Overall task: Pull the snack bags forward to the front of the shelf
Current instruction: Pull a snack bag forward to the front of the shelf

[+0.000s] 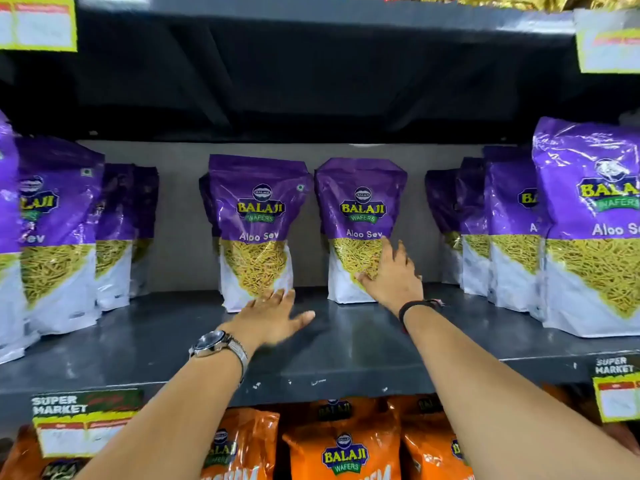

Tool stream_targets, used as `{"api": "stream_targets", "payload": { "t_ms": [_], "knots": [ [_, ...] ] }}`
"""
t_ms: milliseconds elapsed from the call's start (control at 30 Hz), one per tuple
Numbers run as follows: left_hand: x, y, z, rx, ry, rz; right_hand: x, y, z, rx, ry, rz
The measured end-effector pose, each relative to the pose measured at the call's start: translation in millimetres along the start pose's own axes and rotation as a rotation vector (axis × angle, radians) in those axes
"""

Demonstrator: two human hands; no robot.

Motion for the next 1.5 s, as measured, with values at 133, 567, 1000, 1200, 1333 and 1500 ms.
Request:
{"api": "stream_targets", "payload": {
  "t_ms": [133,567,1000,1200,1333,1500],
  "knots": [
    [-12.1,-12.0,8.2,0.102,-0.020,0.072,-20.5,-18.1,8.8,-0.112,-0.104,0.036],
    [-11.8,-24.3,2.6,0.076,-0.001,0.094,-53.3,-46.9,18.7,-0.149,-0.174,0.044],
    [-7.8,-22.0,1.1,0.127,0.018,0.089,-33.0,-24.6,14.4,-0.162,-0.146,0.020],
    [-7.6,-22.0,1.7,0.138,0.024,0.093,-13.2,-9.2,12.5,-0.124,-0.125,0.001],
    [-8.3,-22.4,3.1,0.144,0.021,0.088,1.0,-1.5,9.6,-0.065,-0.084,-0.027],
    [-8.1,-21.6,1.6,0.135,0.012,0.093,18.5,12.0,7.8,-0.039,-0.075,-0.025]
  ]
}}
Point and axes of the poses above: each hand's wrist, its own x-axis away from the middle knuckle, its own y-axis out of the back of the hand, z = x × y, the point moved 2 cm from there along -x, towards the middle knuckle, and after that the axes turned 8 degrees about -y, right-handed, at the moved point
